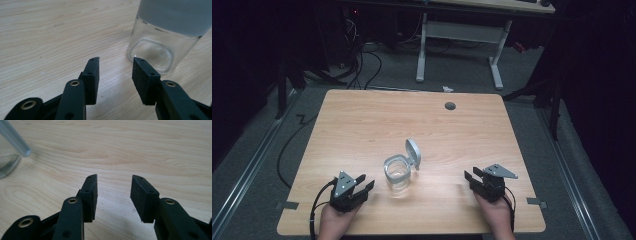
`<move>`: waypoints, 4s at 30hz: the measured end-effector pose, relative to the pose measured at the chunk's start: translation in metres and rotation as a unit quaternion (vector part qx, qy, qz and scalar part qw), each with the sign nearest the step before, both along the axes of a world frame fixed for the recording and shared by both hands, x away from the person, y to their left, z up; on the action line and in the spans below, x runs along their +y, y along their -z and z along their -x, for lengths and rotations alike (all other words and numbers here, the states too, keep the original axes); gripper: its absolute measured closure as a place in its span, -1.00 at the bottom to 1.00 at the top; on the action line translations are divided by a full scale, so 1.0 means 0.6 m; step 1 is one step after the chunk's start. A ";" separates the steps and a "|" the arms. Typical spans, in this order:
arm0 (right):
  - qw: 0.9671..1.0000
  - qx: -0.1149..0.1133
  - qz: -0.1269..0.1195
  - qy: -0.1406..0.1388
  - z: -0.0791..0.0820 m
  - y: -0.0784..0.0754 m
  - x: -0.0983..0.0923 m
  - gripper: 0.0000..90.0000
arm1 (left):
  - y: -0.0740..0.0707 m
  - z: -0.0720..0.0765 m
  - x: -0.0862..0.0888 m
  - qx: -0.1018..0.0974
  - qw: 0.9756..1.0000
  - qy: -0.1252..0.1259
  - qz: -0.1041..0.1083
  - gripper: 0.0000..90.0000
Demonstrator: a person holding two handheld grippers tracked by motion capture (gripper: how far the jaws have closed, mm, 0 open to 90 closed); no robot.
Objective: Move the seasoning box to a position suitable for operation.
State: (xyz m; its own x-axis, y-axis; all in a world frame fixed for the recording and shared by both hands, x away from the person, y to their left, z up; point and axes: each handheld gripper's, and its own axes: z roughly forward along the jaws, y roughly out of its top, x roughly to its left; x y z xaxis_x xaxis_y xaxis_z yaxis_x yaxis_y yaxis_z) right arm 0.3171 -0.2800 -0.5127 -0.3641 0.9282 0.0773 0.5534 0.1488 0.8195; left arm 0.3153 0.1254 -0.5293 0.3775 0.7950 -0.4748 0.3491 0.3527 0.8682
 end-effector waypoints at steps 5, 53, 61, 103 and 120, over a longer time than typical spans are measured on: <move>1.000 0.012 0.010 -0.004 0.000 0.009 -0.001 0.26 | 0.002 -0.006 0.000 0.002 1.000 -0.006 0.009 0.32; 0.999 -0.006 0.010 -0.035 0.032 0.011 0.003 0.60 | -0.019 0.030 -0.112 -0.023 0.995 0.096 0.007 1.00; 1.000 0.003 0.013 -0.016 0.025 0.012 0.009 0.67 | -0.012 -0.042 -0.082 -0.017 1.000 0.018 0.008 1.00; 0.999 -0.002 0.018 -0.045 0.027 0.015 0.031 0.77 | -0.011 0.043 -0.125 -0.017 0.994 0.107 0.006 1.00; 0.996 -0.026 0.010 -0.079 -0.054 -0.029 0.135 1.00 | 0.006 0.033 -0.178 -0.011 0.992 0.126 0.001 1.00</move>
State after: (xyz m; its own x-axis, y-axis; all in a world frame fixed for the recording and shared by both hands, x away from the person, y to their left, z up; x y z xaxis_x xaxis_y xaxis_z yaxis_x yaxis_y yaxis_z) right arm 0.3493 -0.1988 -0.4954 -0.5095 0.8597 0.0369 0.4784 0.2474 0.8426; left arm 0.2956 0.0187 -0.5331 0.5742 0.6730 -0.4662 0.4076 0.2589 0.8757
